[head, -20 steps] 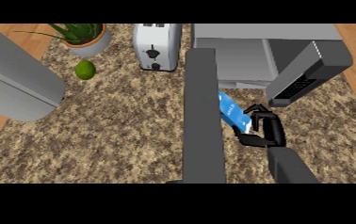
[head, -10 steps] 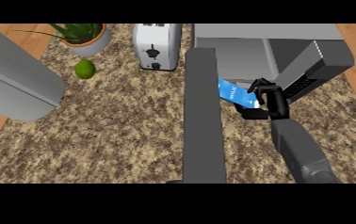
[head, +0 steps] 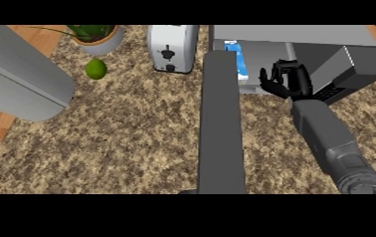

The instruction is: Pick up the milk, place it into the microwave and close the microwave

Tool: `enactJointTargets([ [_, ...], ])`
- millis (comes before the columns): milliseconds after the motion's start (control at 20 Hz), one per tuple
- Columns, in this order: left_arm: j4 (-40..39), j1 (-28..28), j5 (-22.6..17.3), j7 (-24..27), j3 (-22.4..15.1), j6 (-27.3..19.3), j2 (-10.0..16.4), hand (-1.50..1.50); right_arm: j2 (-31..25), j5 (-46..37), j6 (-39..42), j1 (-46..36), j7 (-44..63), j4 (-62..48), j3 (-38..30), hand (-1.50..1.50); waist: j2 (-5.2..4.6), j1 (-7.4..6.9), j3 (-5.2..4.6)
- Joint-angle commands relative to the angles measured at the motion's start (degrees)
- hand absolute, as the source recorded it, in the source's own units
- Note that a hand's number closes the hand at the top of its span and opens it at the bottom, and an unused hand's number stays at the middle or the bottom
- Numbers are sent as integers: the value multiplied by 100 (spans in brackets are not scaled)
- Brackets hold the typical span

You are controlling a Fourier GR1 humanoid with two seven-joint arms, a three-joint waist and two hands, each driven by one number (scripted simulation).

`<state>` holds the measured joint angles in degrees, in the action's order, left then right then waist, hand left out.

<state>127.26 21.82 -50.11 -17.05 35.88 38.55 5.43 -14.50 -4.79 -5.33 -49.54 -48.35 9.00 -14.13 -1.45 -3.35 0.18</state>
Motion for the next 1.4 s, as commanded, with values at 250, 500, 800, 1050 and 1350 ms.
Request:
enactJointTargets([
  [250, -252, -227, -97, 28, -11, 155, 201, -150, -414, -375, -980, -569, 475, -246, 197, 150, -110, -286, 4],
  [500, -267, -535, 66, 13, -120, 15, 216, -150, -476, -332, -1508, -785, 699, -315, 92, 150, -213, -367, 19],
  [800, -323, -589, 146, 39, -177, 128, 208, -150, -761, -388, -1450, -718, 658, -389, 112, 150, -281, -469, 29],
  [1050, -384, -743, 92, -10, -173, 55, 362, -150, -805, -313, -1738, -909, 827, -397, 5, 150, -334, -603, 39],
  [1350, -506, -883, 115, 18, -231, 72, 365, -150, -1037, -358, -1649, -905, 838, -439, 25, 150, -407, -648, 45],
])
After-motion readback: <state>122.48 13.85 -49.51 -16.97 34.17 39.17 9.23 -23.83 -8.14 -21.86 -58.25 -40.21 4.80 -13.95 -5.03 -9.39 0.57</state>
